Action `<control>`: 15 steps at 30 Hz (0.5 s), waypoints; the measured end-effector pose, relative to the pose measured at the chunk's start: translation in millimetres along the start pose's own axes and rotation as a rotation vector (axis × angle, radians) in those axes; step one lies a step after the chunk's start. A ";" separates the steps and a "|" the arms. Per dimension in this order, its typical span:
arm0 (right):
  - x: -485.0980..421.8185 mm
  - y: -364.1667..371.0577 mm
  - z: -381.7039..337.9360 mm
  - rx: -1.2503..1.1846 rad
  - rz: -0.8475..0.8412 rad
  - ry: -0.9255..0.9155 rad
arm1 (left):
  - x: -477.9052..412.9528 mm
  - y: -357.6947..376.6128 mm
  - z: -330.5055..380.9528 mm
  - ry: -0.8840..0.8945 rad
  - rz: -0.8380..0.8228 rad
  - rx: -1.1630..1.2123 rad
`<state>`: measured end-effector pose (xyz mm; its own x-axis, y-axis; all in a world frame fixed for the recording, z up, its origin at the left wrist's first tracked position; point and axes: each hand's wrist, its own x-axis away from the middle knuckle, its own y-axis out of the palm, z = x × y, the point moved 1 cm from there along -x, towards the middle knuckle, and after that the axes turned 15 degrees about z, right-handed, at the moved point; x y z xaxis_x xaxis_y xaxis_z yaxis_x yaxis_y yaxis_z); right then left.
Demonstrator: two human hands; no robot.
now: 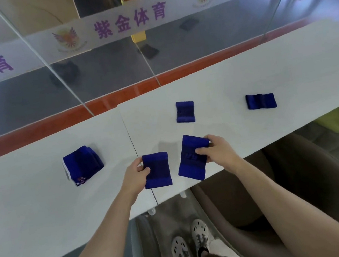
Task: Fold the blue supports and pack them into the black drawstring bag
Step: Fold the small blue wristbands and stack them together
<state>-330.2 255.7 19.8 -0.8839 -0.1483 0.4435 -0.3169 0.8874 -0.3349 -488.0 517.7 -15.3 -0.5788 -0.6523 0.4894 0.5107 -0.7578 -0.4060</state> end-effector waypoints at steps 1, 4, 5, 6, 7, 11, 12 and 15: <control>0.9 -4.8 0.5 -0.020 0.030 0.005 | -4.5 5.6 3.3 0.011 -0.011 -0.001; 3.2 -22.1 7.5 -0.080 0.103 0.042 | -12.3 25.0 12.5 0.041 0.015 -0.020; 2.7 -28.3 11.1 -0.094 0.119 0.055 | -13.5 32.4 14.1 0.045 0.022 -0.022; 1.5 -34.9 14.4 -0.105 0.134 0.068 | -14.5 39.7 17.0 0.051 0.018 -0.030; -0.9 -42.2 17.9 -0.114 0.150 0.081 | -16.2 47.8 20.7 0.061 0.008 -0.043; -15.2 -78.8 34.9 -0.134 0.237 0.129 | -19.6 88.8 48.2 0.140 -0.009 -0.102; -20.2 -88.6 39.2 -0.142 0.261 0.133 | -20.8 100.8 56.4 0.165 -0.010 -0.131; -30.4 -113.5 50.9 -0.147 0.334 0.146 | -28.1 134.1 70.8 0.212 -0.048 -0.223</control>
<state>-284.8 137.3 2.1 -0.8684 0.2135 0.4475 0.0421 0.9310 -0.3625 -358.3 435.5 -28.9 -0.7310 -0.5860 0.3497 0.3406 -0.7574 -0.5571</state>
